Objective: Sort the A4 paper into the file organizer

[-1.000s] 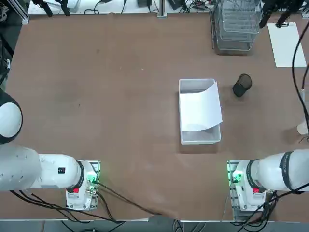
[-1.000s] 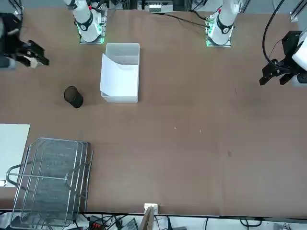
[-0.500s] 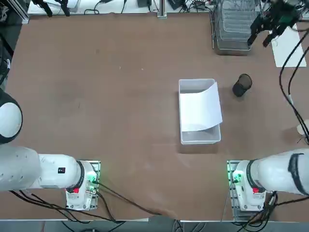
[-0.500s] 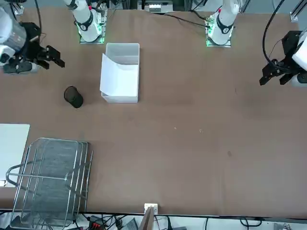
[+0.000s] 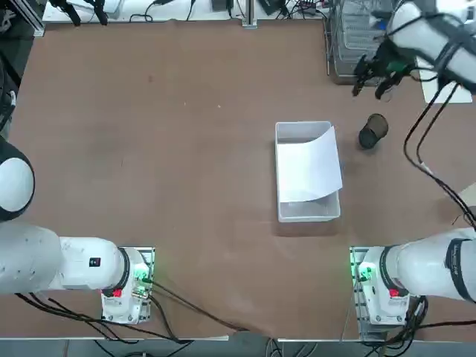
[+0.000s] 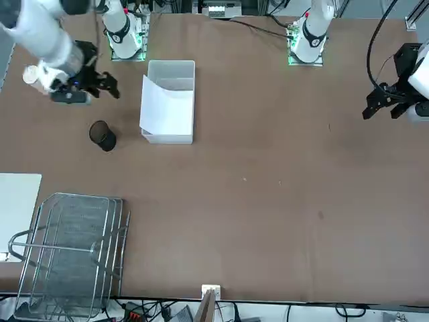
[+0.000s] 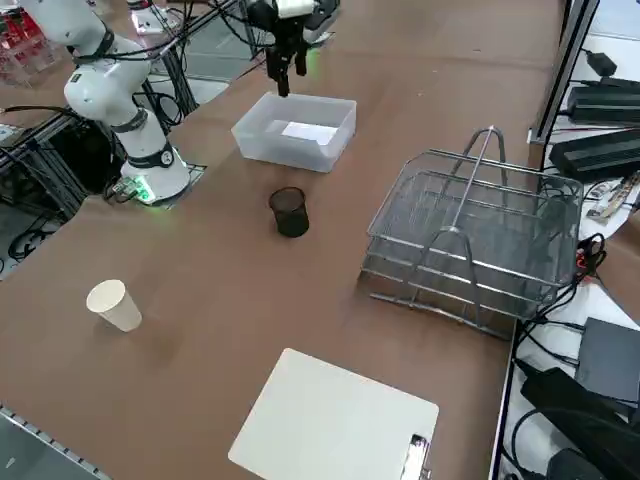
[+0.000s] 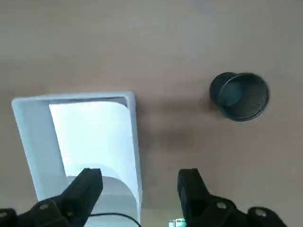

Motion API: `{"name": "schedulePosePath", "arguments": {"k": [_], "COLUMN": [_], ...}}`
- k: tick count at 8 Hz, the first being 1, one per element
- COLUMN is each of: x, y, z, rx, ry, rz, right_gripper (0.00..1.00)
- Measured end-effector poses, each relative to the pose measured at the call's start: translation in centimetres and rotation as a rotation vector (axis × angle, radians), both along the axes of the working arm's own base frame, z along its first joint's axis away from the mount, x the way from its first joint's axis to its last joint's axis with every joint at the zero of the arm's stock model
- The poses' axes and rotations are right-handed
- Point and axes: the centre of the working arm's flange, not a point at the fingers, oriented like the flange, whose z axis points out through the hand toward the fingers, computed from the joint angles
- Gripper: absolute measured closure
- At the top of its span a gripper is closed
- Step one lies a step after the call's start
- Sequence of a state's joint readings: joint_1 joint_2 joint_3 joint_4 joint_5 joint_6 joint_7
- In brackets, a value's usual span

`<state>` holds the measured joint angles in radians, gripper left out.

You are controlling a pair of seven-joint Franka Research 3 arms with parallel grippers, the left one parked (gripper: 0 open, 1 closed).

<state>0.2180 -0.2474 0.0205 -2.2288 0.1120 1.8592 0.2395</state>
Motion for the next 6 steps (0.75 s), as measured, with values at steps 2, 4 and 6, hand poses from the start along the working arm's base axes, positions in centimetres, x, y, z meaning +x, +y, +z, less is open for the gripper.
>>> {"name": "schedulePosePath", "arguments": {"k": [2,4,6], "x": [-1.4,-2.7,-3.7], "y": [1.5,2.5,3.1], "z": [-2.8,-5.1,-7.4], "rx": [-0.018,-0.033,-0.041], "ry": [0.024,0.038,0.019], "rz": [0.033,0.060,0.060], "right_gripper": [0.07,0.11,0.15]}}
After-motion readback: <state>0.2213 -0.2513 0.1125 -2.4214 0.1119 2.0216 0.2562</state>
